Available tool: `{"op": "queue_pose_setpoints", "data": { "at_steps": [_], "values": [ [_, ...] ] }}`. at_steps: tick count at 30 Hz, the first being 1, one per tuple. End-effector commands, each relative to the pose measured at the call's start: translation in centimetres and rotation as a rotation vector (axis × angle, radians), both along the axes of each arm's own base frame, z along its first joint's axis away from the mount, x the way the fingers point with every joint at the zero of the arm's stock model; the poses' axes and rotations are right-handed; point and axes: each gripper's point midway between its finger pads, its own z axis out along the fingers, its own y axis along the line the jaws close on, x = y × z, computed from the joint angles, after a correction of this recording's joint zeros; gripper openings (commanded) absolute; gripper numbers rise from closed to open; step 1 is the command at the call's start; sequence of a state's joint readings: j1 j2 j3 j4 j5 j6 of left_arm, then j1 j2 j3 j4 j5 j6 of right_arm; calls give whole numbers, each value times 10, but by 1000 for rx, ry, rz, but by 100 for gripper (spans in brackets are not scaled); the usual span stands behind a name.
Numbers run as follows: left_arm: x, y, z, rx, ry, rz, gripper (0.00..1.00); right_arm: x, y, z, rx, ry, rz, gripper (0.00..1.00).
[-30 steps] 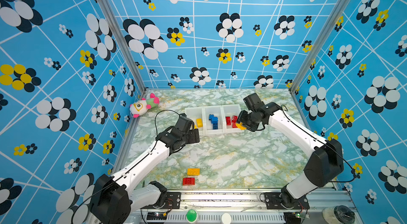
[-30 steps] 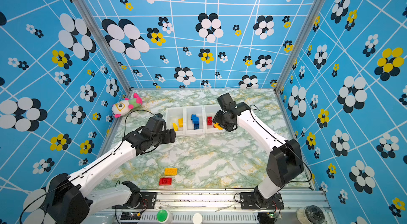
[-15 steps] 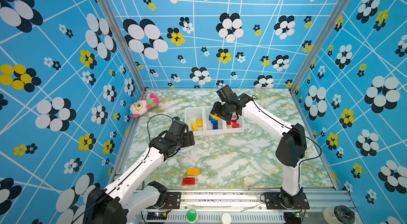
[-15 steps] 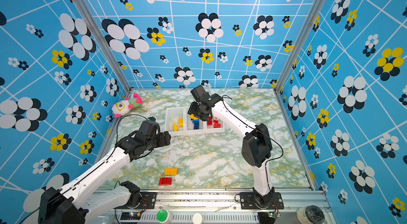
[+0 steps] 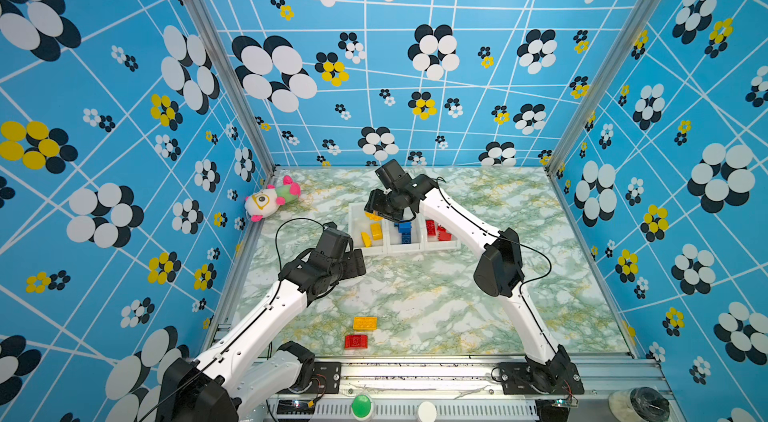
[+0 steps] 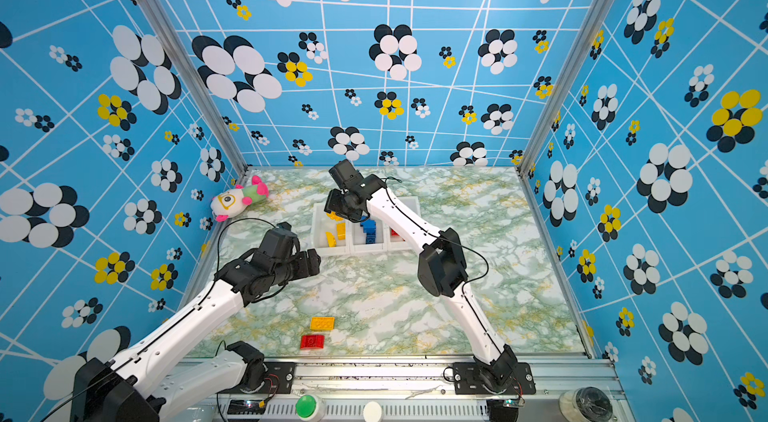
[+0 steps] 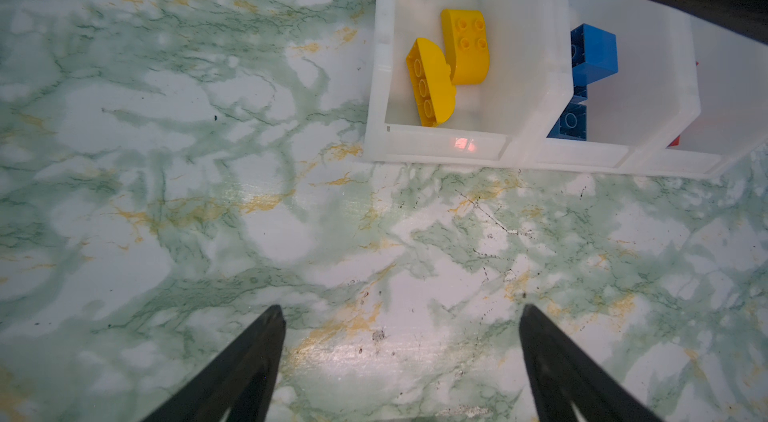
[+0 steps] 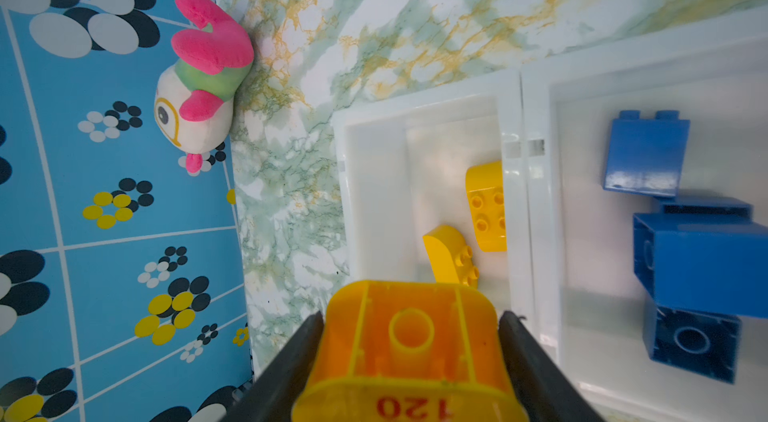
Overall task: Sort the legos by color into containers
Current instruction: 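Lower the yellow brick into the yellow compartment with the right gripper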
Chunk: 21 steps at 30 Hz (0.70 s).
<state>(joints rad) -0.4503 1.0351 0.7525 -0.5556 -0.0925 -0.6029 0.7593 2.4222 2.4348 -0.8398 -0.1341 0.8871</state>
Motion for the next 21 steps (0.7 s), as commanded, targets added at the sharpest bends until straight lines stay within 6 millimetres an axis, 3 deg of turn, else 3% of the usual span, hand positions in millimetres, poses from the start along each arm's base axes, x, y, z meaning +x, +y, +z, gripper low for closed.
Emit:
{"op": "queue_pose_setpoints", "data": {
  "at_steps": [1,6,12,21],
  "values": [
    [-8,5,-5,1,27,6,90,-3,6,-15,-19,36,33,61],
    [-9,5,-6,0,32,8,90,5,16,-28,-1,41,31,62],
    [-9,5,-5,-2,33,9,90,8,18,-35,-8,35,38,81],
    [-12,4,-4,-5,49,4,90,8,21,-20,18,9,59,88]
  ]
}}
